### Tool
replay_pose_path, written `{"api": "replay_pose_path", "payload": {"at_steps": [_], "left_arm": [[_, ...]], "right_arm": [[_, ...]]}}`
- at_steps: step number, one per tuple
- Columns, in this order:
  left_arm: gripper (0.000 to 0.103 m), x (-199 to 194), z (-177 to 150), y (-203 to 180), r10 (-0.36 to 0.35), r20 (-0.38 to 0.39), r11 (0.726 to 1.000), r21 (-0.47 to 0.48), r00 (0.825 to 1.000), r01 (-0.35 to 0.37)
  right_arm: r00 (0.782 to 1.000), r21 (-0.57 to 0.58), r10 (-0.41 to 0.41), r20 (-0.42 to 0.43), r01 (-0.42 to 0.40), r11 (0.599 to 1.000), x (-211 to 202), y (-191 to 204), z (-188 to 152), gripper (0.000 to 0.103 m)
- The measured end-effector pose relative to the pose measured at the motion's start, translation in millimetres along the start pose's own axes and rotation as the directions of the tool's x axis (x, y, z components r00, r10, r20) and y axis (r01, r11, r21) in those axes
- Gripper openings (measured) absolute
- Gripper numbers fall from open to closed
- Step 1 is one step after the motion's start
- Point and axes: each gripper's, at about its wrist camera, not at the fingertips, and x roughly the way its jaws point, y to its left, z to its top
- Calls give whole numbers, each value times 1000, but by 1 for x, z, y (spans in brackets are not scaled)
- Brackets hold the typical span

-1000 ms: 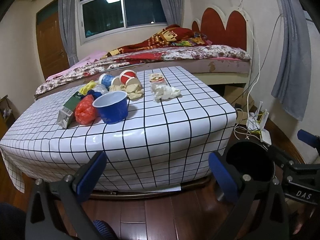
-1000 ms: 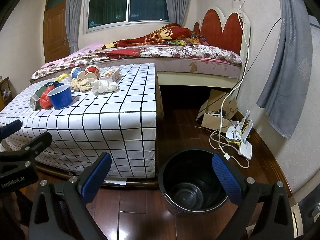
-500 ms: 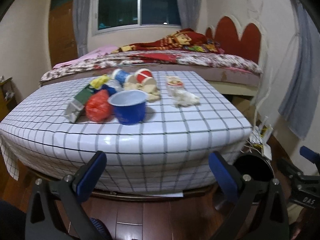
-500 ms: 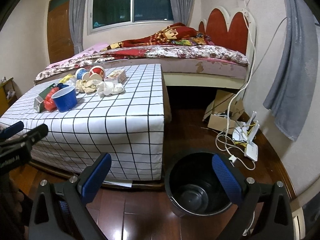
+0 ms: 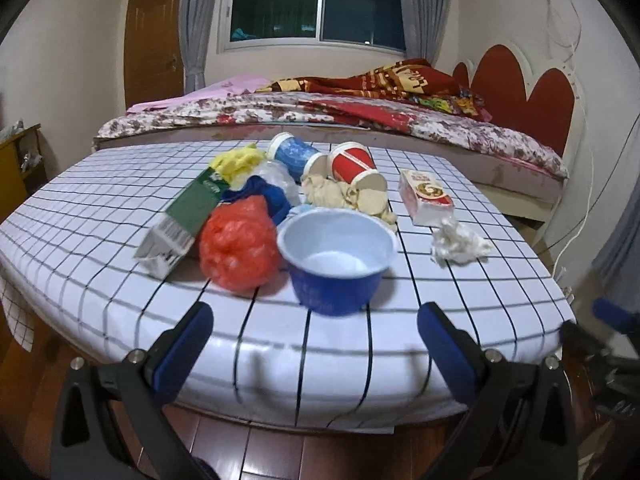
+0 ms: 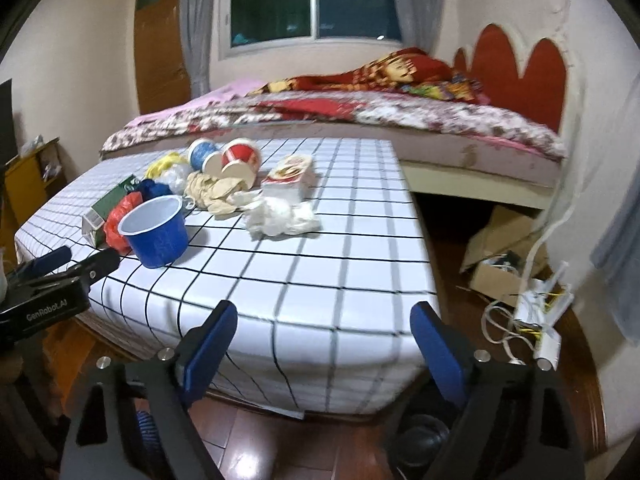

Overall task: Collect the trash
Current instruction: 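Reach the right tool to the white tissue and close on it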

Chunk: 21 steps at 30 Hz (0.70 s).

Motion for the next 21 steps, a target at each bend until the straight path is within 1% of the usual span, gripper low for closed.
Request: {"api": "replay_pose_path", "payload": {"at_steps": [2,4,8,10,15,16,18,19,20,21], "left_arm": [[102,8,2,-1,-2,6,1000,5,1000,2],[102,18,3,0,0,-6,1000,8,1000,0],[102,36,5,3,-6,-26,1000,-16,1000,6],[102,44,7,2,-18,-28,1000,-18,999,17],[101,55,17,-2,-23,-17,1000,-4,1000,23],[100,56,20,0,-23,-13,1000,-5,1000,22],[93,60,25,2,-36,-16,999,-11,999,35],[86,62,26,2,-46,-22,999,-13,999,46],[83,64,27,2,-55,-27,998,-11,998,55],[83,65,28,2,-58,-31,998,-3,998,57]], "right_arm": [[1000,-23,12,-21,-13,1000,19,6,6,80],[999,-25,18,-30,-19,1000,29,7,9,79],[998,-3,25,-49,-26,1000,45,3,9,79],[998,5,36,-60,-35,999,51,1,10,79],[995,-22,64,-71,-65,998,66,7,21,79],[995,-36,71,-75,-74,997,70,10,26,79],[992,-74,85,-88,-92,993,80,18,36,79],[991,-99,92,-96,-101,990,87,23,43,79],[990,-113,96,-99,-107,988,91,26,47,79],[990,-124,100,-101,-112,986,95,30,52,79]]}}
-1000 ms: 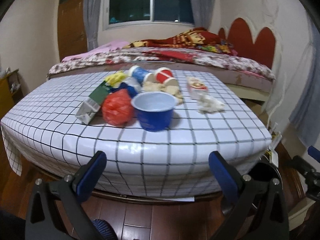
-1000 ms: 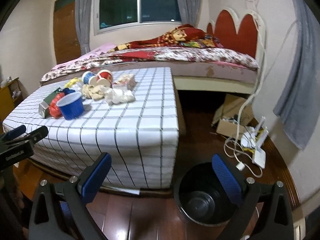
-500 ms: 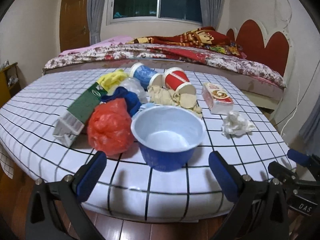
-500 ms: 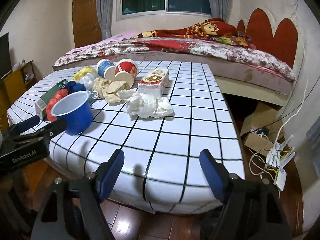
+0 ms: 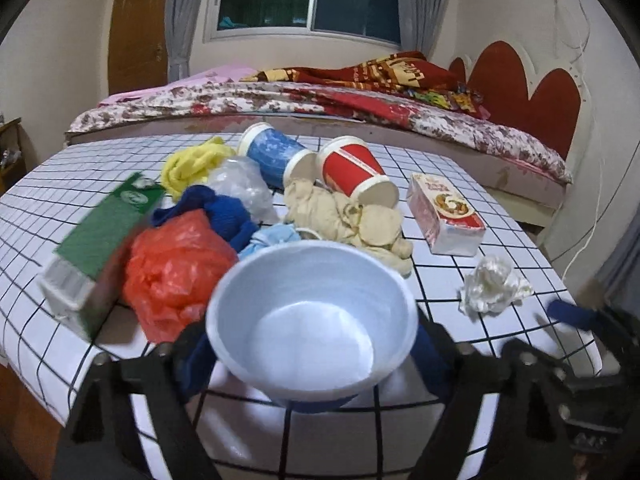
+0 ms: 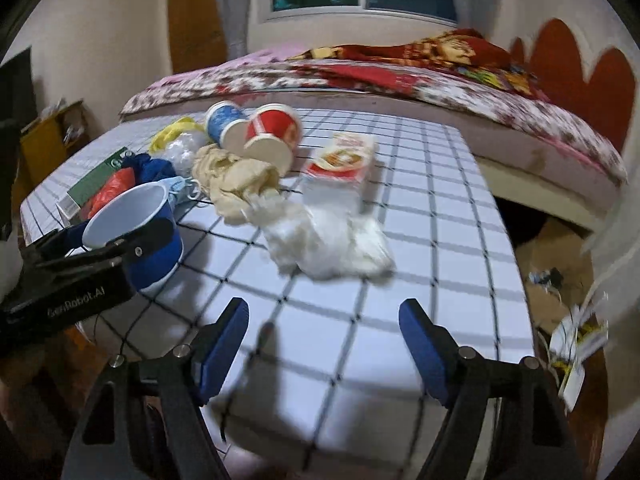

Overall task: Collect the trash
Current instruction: 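Reach the right tool to the white tissue and close on it, then carry the tissue over the black bin and open the right tool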

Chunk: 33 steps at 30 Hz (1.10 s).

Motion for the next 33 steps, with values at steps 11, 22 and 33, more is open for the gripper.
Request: {"api": "replay_pose_path", "payload": {"at_steps": [11,22,33], "left_arm": [[81,-7,0,3,-42,21,999,-4,999,42],[81,-43,-6,-15,-82,55,996,25,995,81],[81,-73,-25,-81,-196,34,974,121,980,191]], "right_arm": [[998,42,40,-45,-38,998,22,-7,18,31],[999,95,38,13,-39,995,-49,-34,-6,32],[997,246,-42,60,26,969,-129,-113,-69,32]]}}
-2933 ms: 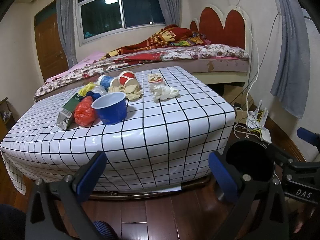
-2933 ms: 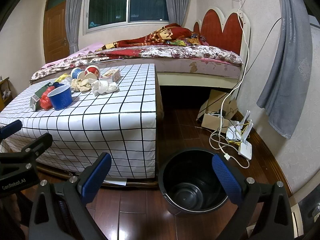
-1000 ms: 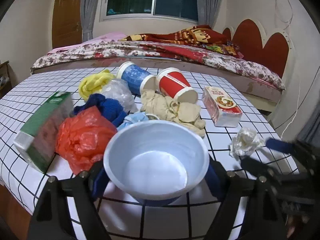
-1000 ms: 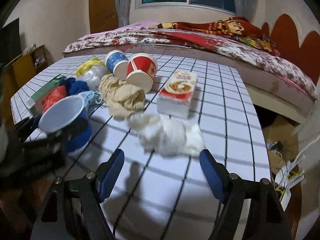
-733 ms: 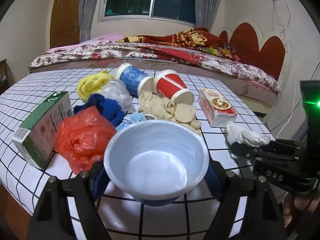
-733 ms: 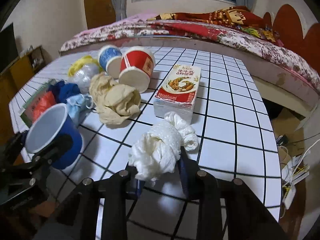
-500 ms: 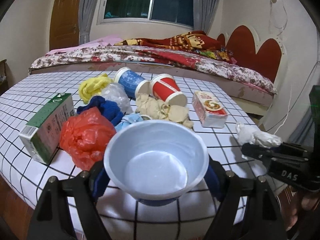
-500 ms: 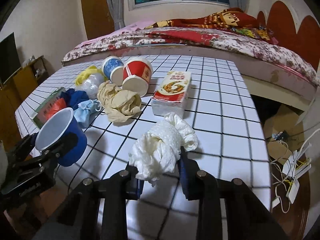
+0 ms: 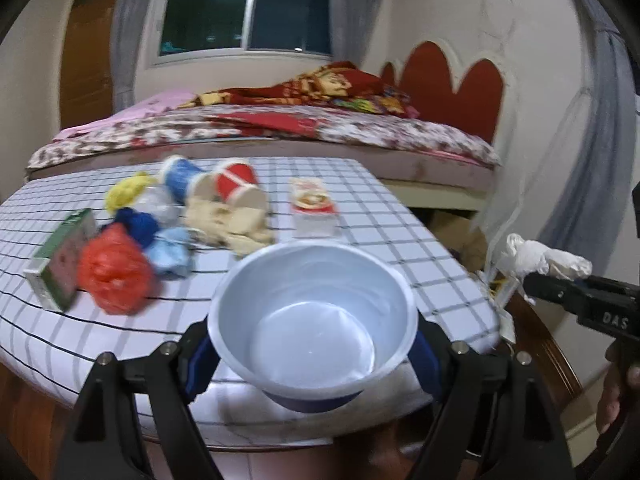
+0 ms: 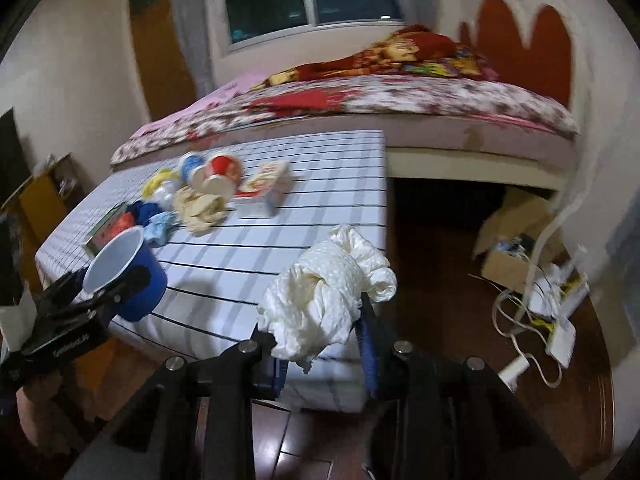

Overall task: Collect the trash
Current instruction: 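Carry the tissue over the black bin and open the right tool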

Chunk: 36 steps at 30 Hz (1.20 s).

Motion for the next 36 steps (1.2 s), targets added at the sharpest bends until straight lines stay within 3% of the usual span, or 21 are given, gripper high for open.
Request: {"api": "replay_pose_path", "payload": {"at_steps": [8,14,23,31,33,34,35,36], "left_arm": [[81,-4,-10,-75,-113,-32,988,106,993,116],[81,0,-26,-134,-204,-82,962,166,976,215],[81,37,-67,-202,-288,-229,921,198,930,334],[81,76,-93,-212,-295,-347,908,187,890,374],[86,83,-98,-216,-302,-375,905,177,876,388],[96,88,-101,-218,-299,-397,905,171,868,390],[98,92,-104,-219,-293,-408,909,163,865,385],[98,94,-104,-218,-290,-413,912,154,863,381]], "right_arm": [[994,101,-89,-67,96,990,-19,-73,-46,32],[985,128,-112,-135,129,983,-27,-115,-79,32],[964,140,-97,-248,134,981,-16,-151,-119,32],[939,108,-67,-337,109,988,18,-164,-142,32],[932,100,-68,-355,110,989,29,-165,-146,40],[927,87,-87,-366,127,988,35,-165,-148,48],[919,57,-123,-376,155,986,39,-164,-149,73],[911,22,-159,-380,180,983,41,-161,-151,86]]}}
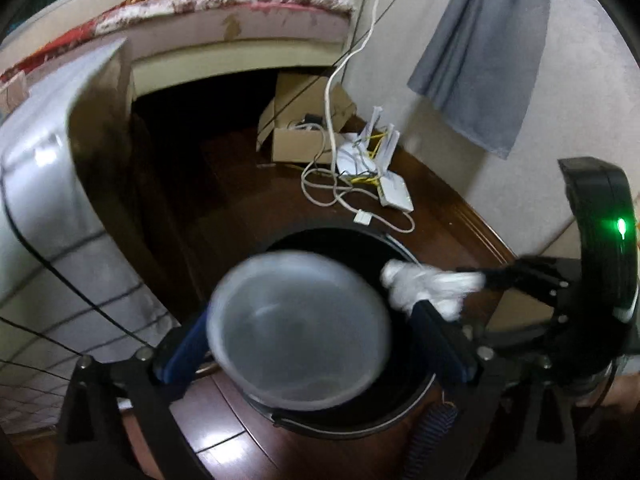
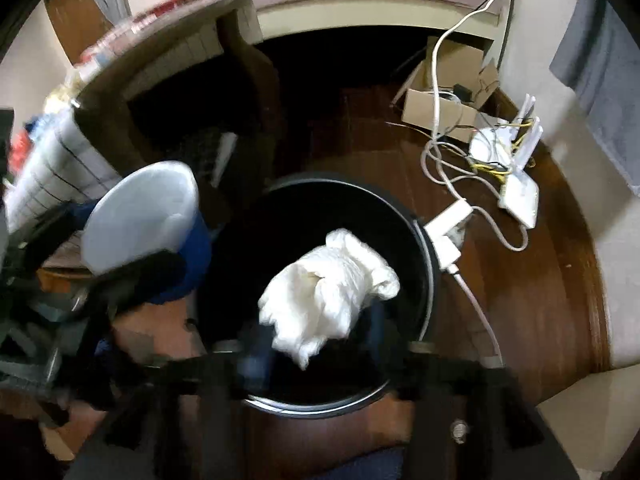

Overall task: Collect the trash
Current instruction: 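Carry the tissue over the black bin and open the right tool, then withdraw the right tool from the bin back toward the table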

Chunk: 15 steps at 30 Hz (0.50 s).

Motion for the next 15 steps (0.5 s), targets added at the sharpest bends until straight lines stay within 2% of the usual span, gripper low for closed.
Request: {"api": "replay_pose_path", "payload": {"at_steps": [2,5,9,15], "left_arm": [[101,4,-1,6,17,-17,999,-41,1000,-18],[101,1,-4,15,54,-11,995,-77,998,-55],[102,-5,-11,20,118,-13,991,-67,993,-118],[102,-20,-13,28,163,10,983,-81,987,-162]], "right_arm": [[998,-43,-60,-27,59,997,6,3,-2,86],[993,-36,-96,-67,94,995,12,-5,-5,86],[992,6,-94,-82,95,995,10,-13,-6,86],[995,-1,-82,-64,82,997,1,-3,-2,88]]}}
